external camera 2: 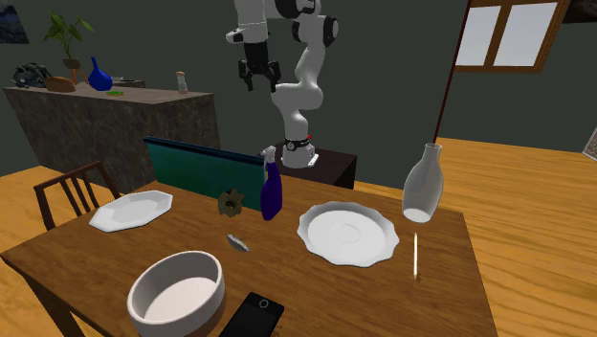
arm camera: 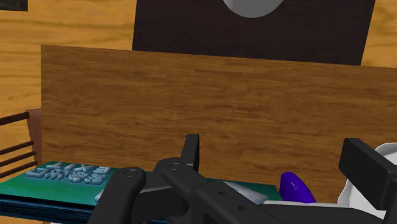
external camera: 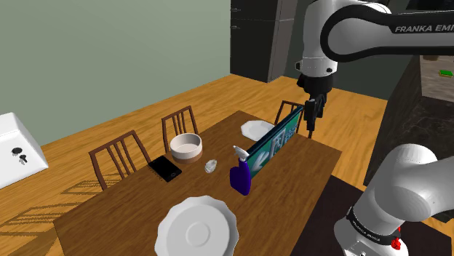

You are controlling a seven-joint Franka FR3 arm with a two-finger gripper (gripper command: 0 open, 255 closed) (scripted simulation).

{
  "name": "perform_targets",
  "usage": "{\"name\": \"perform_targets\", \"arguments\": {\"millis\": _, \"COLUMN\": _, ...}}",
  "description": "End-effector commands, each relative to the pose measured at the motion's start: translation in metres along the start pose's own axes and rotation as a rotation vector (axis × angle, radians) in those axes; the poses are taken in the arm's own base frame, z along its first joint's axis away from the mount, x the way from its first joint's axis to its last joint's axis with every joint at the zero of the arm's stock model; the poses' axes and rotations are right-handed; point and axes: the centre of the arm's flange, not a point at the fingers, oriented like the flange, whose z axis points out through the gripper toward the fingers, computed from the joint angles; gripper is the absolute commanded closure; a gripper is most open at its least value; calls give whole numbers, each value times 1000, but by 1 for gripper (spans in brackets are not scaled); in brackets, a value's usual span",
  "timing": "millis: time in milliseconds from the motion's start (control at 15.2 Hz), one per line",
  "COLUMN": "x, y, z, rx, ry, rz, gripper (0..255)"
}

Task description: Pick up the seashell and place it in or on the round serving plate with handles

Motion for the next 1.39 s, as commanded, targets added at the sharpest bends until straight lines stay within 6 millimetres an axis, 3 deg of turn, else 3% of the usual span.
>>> {"name": "perform_targets", "arguments": {"millis": 0, "x": 0, "y": 0, "z": 0, "rx": 0, "ry": 0, "rz": 0, "gripper": 0}}
{"name": "perform_targets", "arguments": {"millis": 1320, "x": 239, "y": -53, "z": 118, "rx": 100, "ry": -89, "rz": 179, "gripper": 0}}
